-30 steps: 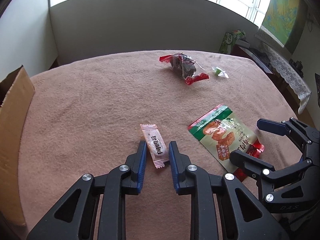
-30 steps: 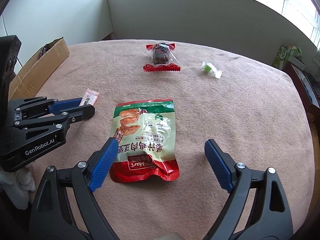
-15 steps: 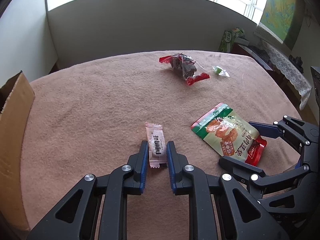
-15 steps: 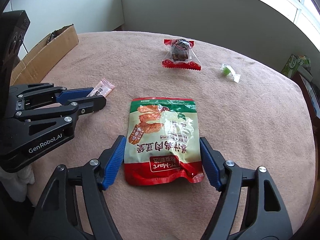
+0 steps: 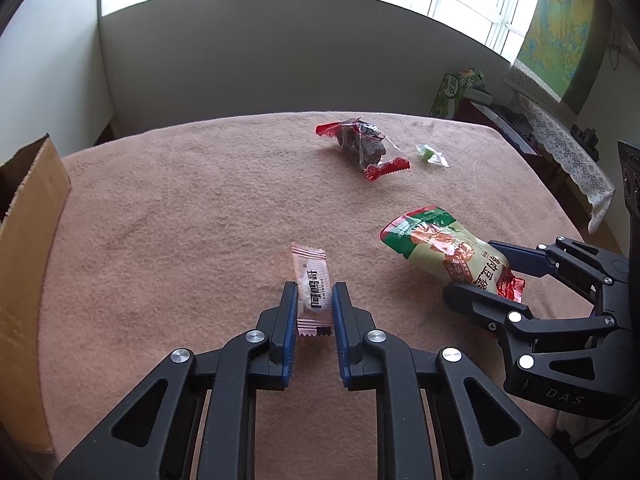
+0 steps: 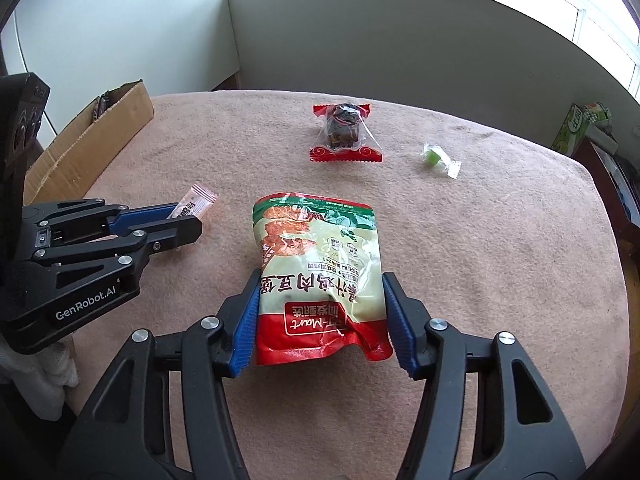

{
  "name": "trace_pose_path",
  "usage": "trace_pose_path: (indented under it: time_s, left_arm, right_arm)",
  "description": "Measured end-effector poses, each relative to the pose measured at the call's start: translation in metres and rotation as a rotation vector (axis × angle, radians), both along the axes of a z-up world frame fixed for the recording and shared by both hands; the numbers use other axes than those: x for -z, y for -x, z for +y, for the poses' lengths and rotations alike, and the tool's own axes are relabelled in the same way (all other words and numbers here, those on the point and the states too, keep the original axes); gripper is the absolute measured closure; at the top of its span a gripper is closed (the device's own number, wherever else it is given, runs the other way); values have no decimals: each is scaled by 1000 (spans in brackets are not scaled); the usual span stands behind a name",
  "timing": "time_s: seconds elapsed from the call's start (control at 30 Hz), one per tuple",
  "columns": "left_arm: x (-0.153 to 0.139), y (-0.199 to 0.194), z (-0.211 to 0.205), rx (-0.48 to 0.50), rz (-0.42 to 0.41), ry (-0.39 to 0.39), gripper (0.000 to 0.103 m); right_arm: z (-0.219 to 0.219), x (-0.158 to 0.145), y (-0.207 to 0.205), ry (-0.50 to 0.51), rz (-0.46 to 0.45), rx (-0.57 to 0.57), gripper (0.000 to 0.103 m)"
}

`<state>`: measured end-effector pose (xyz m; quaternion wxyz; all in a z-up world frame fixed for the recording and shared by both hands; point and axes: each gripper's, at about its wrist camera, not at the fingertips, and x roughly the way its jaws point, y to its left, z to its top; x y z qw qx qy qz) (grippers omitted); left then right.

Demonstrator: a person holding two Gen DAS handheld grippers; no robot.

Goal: Organize snacks
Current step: 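Carry the pink candy and meat snack bag in both tools over the box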

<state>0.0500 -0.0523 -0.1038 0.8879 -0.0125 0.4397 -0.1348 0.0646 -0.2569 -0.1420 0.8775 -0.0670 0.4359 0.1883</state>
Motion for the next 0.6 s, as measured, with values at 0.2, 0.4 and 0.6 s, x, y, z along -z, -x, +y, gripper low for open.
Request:
trace_pose_path:
  time_s: [0.2, 0.4, 0.6]
  left_arm:
    - [-21, 10, 8, -11, -59, 14, 88]
    - [-40, 21, 27, -45, -110, 42, 88]
    - [-54, 29, 60, -97, -163, 57, 88]
  right_arm:
    - [7, -21, 1, -27, -44, 5, 44]
    - [33, -33, 7, -45, -68, -14, 45]
    - [75, -41, 10, -76, -84, -57, 44]
